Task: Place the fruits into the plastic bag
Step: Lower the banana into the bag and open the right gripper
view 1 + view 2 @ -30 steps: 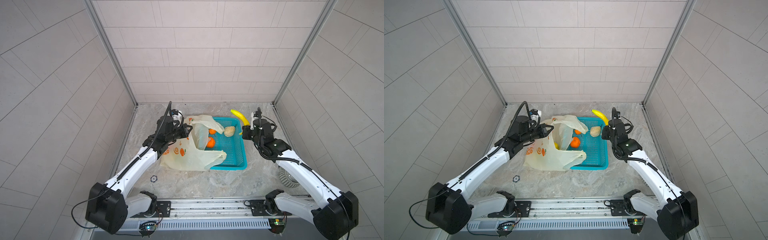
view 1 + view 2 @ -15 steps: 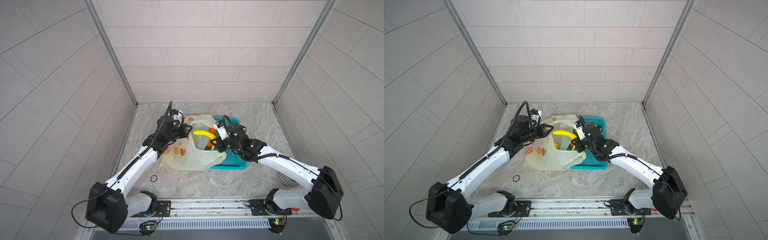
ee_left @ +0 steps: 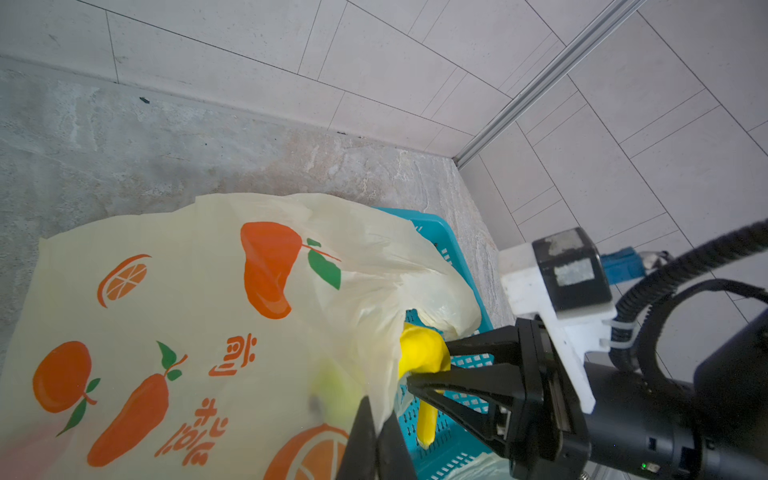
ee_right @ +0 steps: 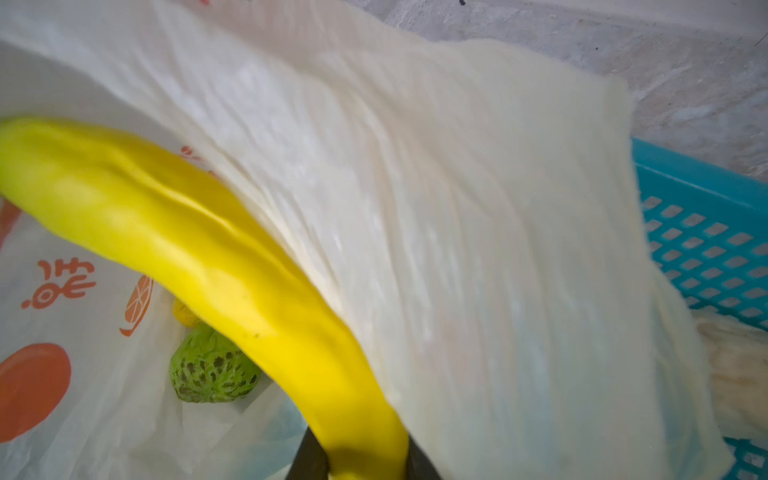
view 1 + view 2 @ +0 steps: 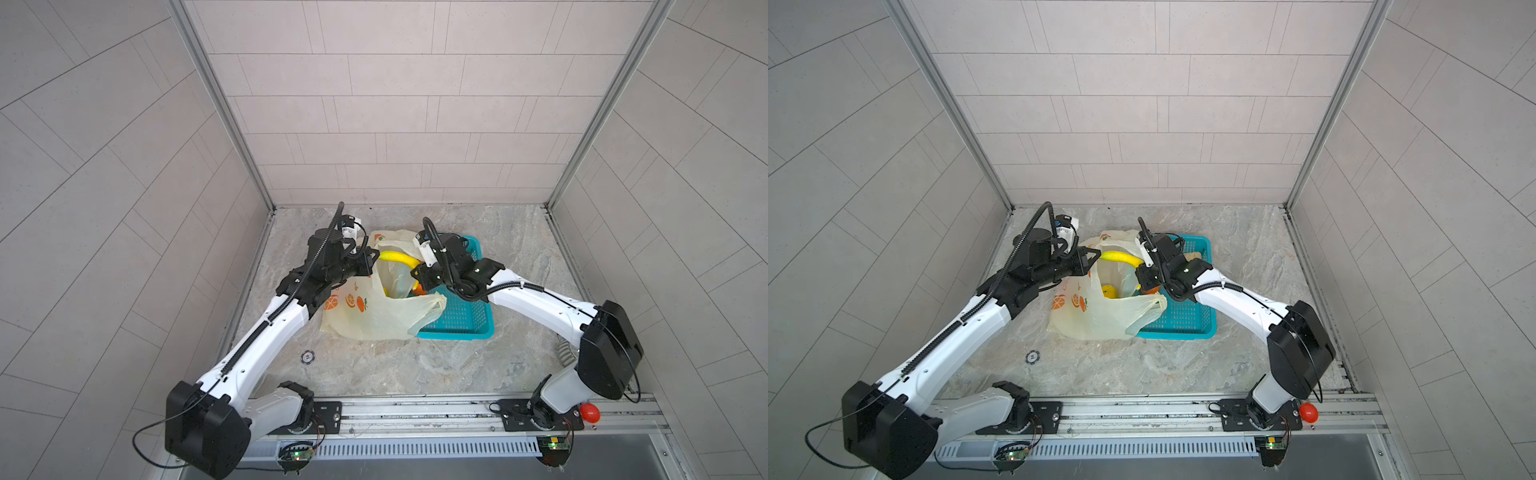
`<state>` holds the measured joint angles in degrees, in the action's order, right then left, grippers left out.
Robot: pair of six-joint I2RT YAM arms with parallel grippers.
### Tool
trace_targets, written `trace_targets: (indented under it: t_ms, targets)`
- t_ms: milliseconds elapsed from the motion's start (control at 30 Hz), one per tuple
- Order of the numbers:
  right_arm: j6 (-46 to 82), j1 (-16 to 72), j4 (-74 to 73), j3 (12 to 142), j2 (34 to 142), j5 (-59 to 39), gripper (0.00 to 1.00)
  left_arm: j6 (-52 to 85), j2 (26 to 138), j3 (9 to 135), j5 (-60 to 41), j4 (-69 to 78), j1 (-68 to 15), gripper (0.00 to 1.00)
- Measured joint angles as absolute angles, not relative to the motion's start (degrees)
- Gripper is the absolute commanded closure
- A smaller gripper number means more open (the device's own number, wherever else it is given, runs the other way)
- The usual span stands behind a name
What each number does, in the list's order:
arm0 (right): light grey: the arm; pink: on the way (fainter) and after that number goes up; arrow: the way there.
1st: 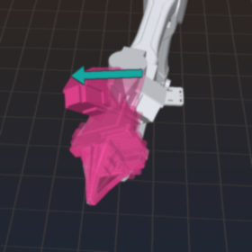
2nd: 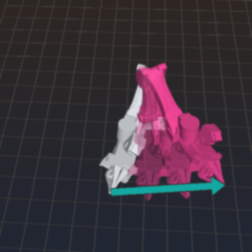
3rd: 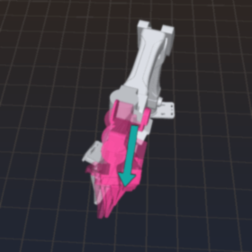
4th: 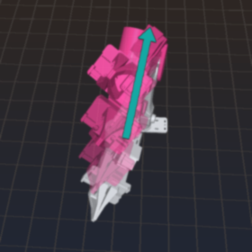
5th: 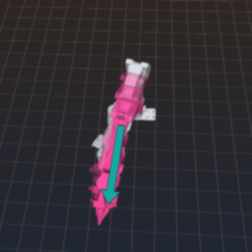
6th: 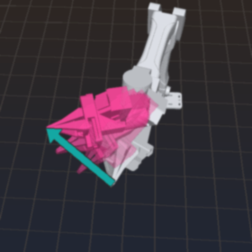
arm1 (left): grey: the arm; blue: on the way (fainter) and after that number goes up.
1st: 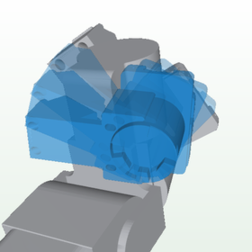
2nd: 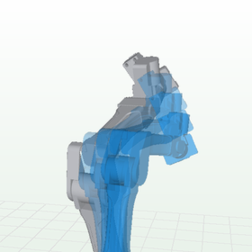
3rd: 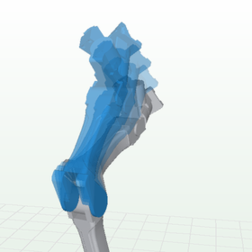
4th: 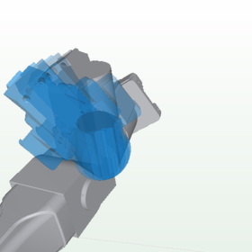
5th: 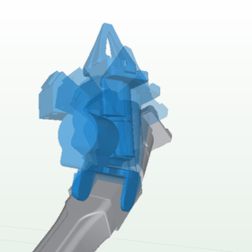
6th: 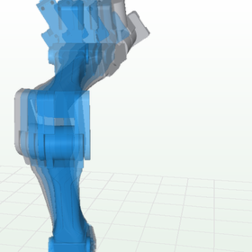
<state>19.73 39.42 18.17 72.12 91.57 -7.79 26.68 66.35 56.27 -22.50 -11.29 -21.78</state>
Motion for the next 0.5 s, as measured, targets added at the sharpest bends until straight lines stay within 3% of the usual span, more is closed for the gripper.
trace_targets:
  t_ms: [400, 500]
  targets:
    - [19.68, 44.29, 27.59, 89.84, 105.78, -6.42, 0.81, 26.02, 66.37, 56.36, -20.99, -11.44, -21.78, 1.0]
    - [19.73, 44.69, 27.66, 92.14, 108.2, -8.93, 0.76, 26.04, 66.37, 56.36, -20.51, -11.44, -21.78, 1.0]
